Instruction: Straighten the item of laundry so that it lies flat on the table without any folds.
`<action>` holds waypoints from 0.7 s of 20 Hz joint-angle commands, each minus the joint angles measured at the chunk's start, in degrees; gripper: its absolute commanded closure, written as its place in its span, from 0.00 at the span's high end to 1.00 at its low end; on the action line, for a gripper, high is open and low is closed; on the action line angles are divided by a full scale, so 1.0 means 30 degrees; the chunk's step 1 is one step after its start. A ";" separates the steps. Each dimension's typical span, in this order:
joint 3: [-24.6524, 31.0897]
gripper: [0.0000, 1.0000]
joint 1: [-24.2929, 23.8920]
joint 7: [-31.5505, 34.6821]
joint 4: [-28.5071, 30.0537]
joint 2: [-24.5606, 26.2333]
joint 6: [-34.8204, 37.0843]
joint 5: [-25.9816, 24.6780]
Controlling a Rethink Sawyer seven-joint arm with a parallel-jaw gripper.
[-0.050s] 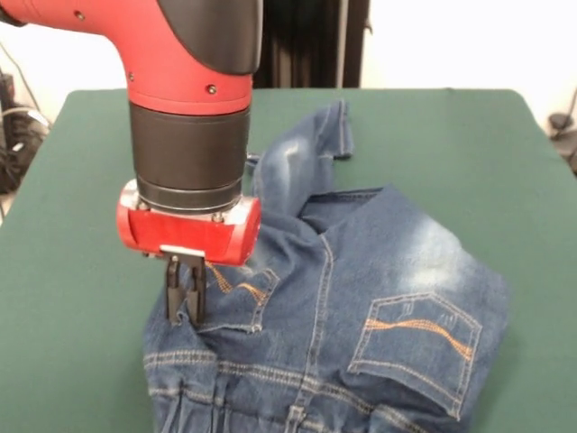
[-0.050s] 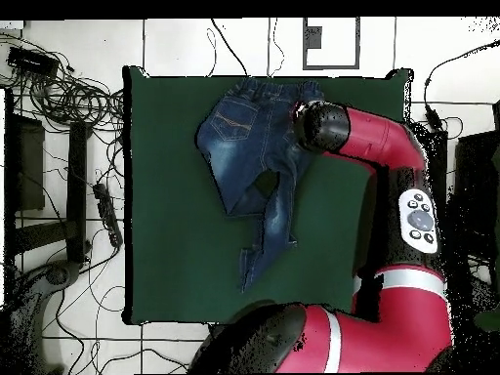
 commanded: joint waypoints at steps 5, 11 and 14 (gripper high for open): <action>0.3639 0.00 -0.0175 -0.4202 -0.2797 0.0823 0.2294 -0.1297; 0.4075 0.00 -0.0097 -0.4160 -0.4419 0.1517 0.3597 -0.1613; 0.4298 0.00 -0.0090 -0.4226 -0.4892 0.1804 0.3825 -0.1724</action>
